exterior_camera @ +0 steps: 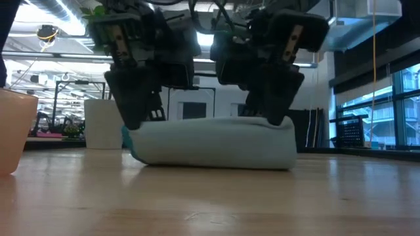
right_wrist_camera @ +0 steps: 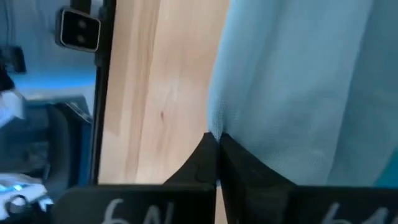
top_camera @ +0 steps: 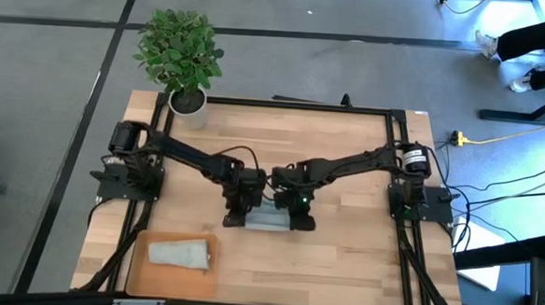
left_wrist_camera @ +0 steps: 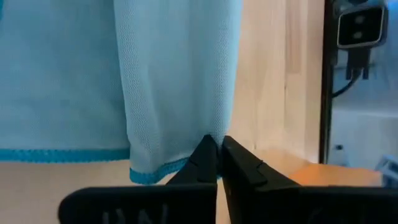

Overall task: Roll microfiber towels into tight, uniform cylinder then place into a basket
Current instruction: Roll the blue microfiber towel

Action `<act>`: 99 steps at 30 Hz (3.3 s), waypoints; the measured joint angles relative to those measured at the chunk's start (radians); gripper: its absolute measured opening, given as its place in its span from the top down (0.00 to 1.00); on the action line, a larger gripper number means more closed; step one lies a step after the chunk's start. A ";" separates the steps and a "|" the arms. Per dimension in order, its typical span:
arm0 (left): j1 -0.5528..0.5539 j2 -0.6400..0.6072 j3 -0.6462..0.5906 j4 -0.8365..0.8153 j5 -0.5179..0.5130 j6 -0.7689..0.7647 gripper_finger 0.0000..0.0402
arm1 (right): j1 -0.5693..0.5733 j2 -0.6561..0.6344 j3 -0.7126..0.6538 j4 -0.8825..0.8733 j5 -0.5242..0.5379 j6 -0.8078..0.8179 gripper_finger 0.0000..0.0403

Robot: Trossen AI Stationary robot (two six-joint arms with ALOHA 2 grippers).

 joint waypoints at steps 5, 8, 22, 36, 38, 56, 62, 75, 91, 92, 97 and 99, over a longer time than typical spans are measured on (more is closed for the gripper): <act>0.057 0.000 -0.001 -0.017 0.066 -0.056 1.00 | -0.044 -0.001 -0.001 -0.012 0.003 0.139 0.99; 0.085 0.000 0.000 -0.038 0.129 -0.069 1.00 | -0.064 -0.001 -0.001 -0.012 0.002 0.199 0.99; 0.061 0.016 0.004 -0.042 0.287 -0.108 1.00 | -0.086 -0.001 0.001 -0.006 -0.180 0.213 0.99; 0.030 0.087 0.001 0.040 0.278 -0.175 1.00 | -0.047 0.024 -0.001 0.000 -0.068 0.307 1.00; 0.022 0.086 0.001 0.042 0.248 -0.175 1.00 | -0.042 0.029 0.000 0.002 -0.046 0.323 1.00; -0.019 0.096 0.003 0.087 0.252 -0.277 1.00 | -0.003 0.033 0.000 0.019 -0.117 0.389 0.99; -0.022 0.104 0.002 0.090 0.198 -0.303 1.00 | -0.002 0.033 -0.001 0.012 -0.045 0.409 1.00; -0.029 0.151 0.003 0.154 0.154 -0.299 1.00 | 0.010 0.036 -0.002 -0.003 -0.097 0.387 0.99; -0.026 0.111 0.003 0.136 0.377 -0.250 1.00 | 0.012 0.031 0.001 -0.002 -0.223 0.313 0.99; -0.026 0.111 0.003 0.136 0.375 -0.252 1.00 | 0.012 0.031 0.001 -0.002 -0.223 0.311 0.99; -0.019 0.111 0.003 0.132 0.340 -0.306 1.00 | 0.012 0.032 0.001 -0.004 -0.134 0.376 0.99; -0.018 0.111 0.003 0.132 0.342 -0.310 1.00 | 0.011 0.032 0.001 -0.004 -0.136 0.379 0.99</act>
